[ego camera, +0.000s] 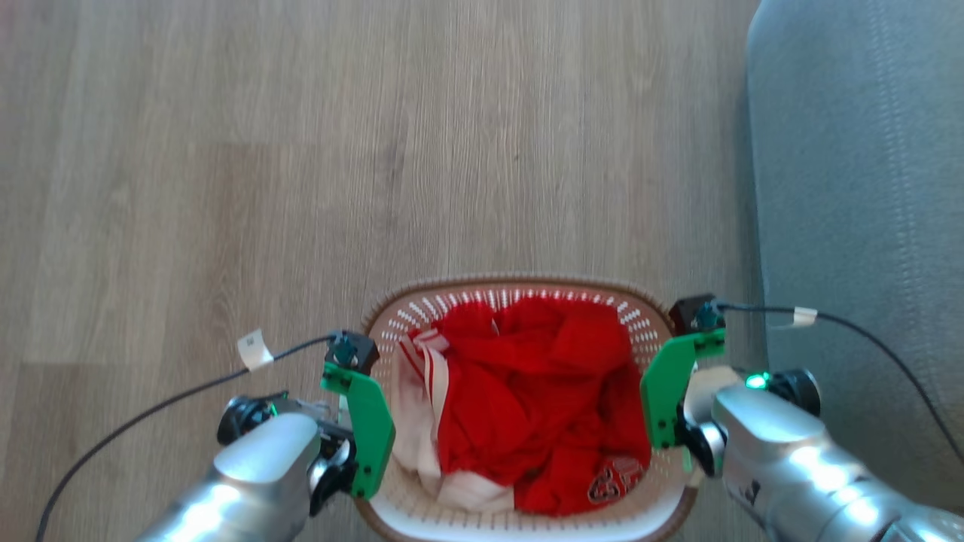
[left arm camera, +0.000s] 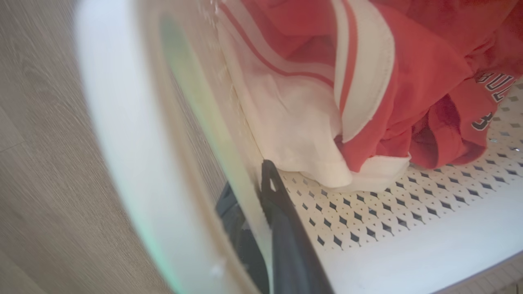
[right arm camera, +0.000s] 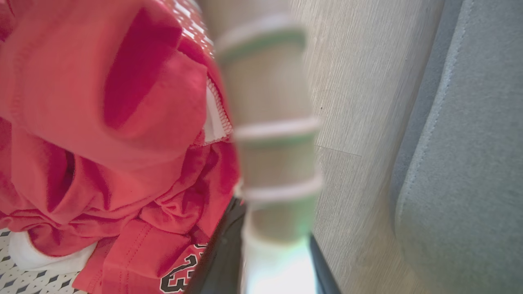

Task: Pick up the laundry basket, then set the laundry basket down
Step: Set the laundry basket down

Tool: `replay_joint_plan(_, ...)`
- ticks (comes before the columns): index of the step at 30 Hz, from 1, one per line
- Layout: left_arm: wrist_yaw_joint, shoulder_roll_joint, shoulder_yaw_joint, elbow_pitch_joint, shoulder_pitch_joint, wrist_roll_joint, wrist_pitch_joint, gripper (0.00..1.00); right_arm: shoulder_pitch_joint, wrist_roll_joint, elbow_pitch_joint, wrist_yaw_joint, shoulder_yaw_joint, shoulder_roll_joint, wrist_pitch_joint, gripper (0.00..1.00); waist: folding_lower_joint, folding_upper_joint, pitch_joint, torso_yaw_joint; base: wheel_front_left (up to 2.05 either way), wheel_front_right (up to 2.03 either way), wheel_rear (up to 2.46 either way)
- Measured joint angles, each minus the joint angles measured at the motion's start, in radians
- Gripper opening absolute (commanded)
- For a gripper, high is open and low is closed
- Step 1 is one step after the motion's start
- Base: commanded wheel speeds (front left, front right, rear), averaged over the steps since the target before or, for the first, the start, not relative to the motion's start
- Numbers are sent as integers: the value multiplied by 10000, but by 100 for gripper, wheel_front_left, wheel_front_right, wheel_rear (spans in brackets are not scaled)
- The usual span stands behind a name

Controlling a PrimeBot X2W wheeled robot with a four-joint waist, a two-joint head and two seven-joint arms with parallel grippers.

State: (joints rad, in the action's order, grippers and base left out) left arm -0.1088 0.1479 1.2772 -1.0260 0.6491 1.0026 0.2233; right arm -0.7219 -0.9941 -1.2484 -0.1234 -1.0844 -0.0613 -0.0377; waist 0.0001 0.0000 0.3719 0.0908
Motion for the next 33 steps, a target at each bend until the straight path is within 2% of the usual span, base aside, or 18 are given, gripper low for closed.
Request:
replay_joint_plan(16,40,-721,-188,-1231,1715,-405,-1252,0,-1770,180,-295,0,146,-79,523,0,2,0,2436,-33,0,0,0)
replay_joint_plan(33,-56,-1003,-221,-1814,3015,-416,-1480,0,-3012,357,-487,0,401,-109,951,0,1,1,4758,-183,0,0,0)
